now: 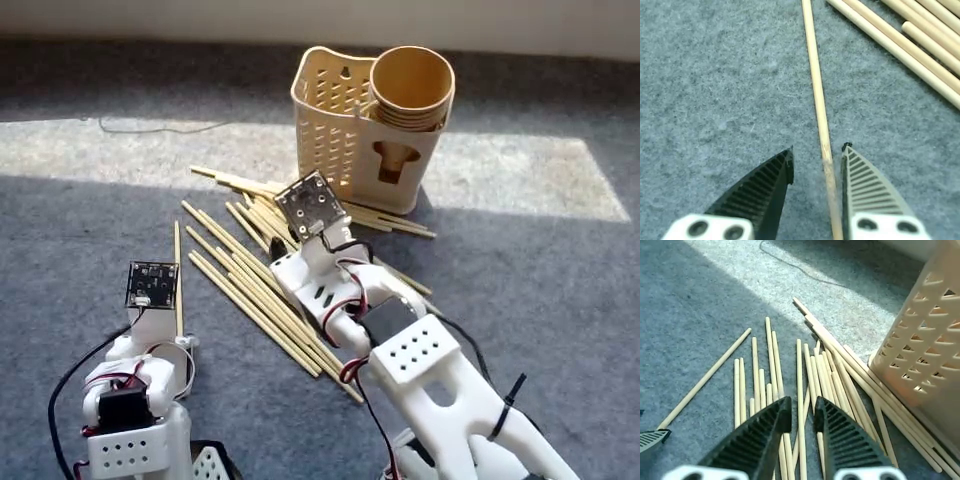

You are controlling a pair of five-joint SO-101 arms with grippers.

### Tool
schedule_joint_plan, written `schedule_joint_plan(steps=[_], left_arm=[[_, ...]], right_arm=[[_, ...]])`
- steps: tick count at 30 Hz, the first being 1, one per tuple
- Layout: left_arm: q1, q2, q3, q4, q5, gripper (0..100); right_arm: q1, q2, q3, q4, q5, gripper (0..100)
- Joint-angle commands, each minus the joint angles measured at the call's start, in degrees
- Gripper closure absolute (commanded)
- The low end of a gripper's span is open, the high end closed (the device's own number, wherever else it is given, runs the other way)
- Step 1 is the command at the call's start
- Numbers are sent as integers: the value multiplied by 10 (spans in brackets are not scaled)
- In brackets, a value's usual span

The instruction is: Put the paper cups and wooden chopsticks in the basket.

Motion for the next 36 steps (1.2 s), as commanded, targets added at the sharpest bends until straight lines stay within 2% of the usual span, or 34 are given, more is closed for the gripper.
schedule_joint_plan(steps=[1,10,17,36], left_arm=[[-6,-4,12,3,4,839],[-6,-4,12,3,4,839],[-6,-4,12,3,4,839],[-6,-4,12,3,4,839]], right_arm=[[-6,65,-47,3,-7,908],[-7,224,-117,7,-6,908],[-7,300,-175,65,-7,908],[-24,403,-220,67,-4,908]])
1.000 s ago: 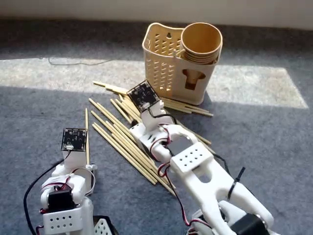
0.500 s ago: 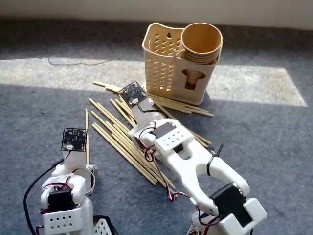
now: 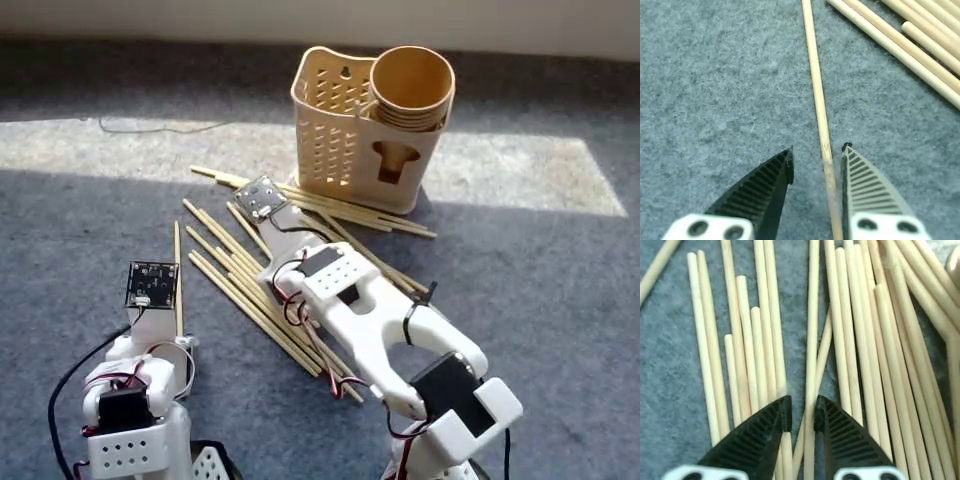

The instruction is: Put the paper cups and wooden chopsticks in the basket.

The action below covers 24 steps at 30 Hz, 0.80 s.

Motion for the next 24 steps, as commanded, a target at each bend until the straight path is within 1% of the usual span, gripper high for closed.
schedule_joint_plan(steps=[1,4,7,14,19,24], left_arm=[[-6,-4,12,3,4,839],[-6,-4,12,3,4,839],[-6,-4,12,3,4,839],[-6,-4,12,3,4,839],[-6,-4,12,3,4,839],[-6,-4,12,3,4,839]], right_arm=[[-7,3,-22,2,-4,908],[-7,13,-22,2,-4,919],[-7,13,-22,3,-3,994],[-7,3,-22,3,-3,993],[-6,-71,-16,3,-3,993],[-6,-130,23,4,-3,993]])
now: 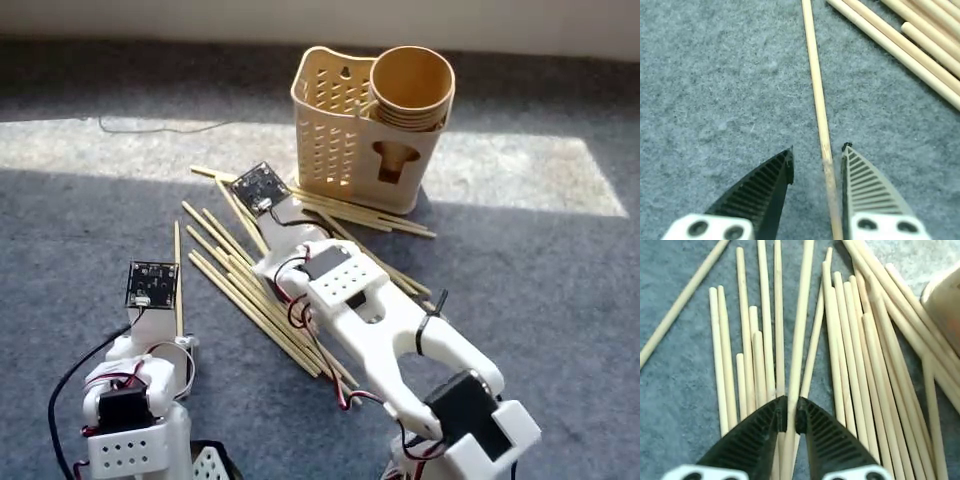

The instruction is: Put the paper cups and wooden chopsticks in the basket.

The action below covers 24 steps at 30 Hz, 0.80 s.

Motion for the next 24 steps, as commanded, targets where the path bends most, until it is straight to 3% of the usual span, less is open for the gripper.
schedule_joint_plan(steps=[1,24], left_arm=[[-6,-4,12,3,4,839],[-6,-4,12,3,4,839]], right_arm=[[-5,-59,12,4,-3,993],[80,-276,20,-33,-14,993]])
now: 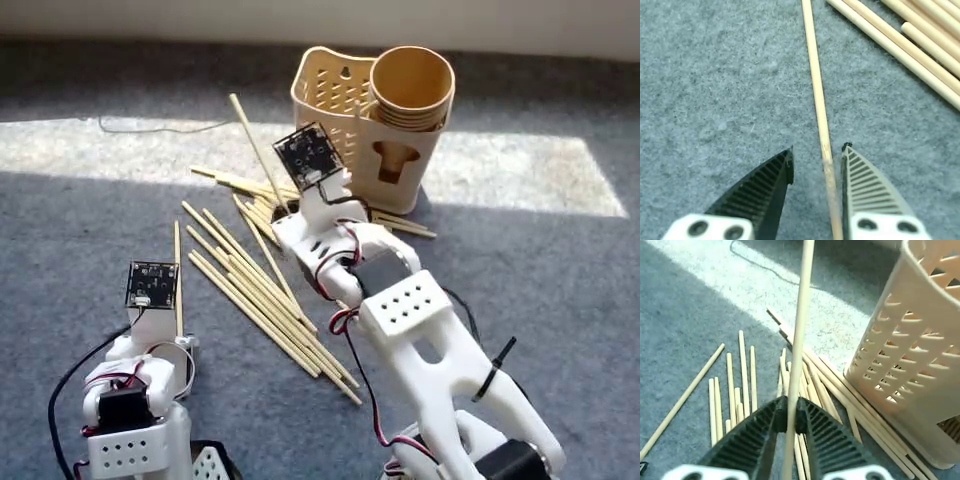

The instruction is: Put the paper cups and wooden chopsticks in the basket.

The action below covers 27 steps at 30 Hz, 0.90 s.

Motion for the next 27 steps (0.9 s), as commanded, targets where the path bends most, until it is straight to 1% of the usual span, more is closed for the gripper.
schedule_joint_plan(steps=[1,3,6,11,13,19,27], left_arm=[[-6,-4,12,3,4,839],[-6,-4,12,3,4,839],[-6,-4,12,3,4,839],[-6,-4,12,3,4,839],[-6,-4,12,3,4,839],[-7,-4,12,3,4,839],[-7,-4,12,3,4,839]], right_arm=[[23,-57,7,-42,-26,993],[32,-87,28,-74,-53,993],[41,-143,84,-138,-51,993],[54,-227,194,-305,-52,993],[60,-244,223,-353,-52,993],[68,-227,243,-414,-52,993],[71,-154,242,-587,-51,993]])
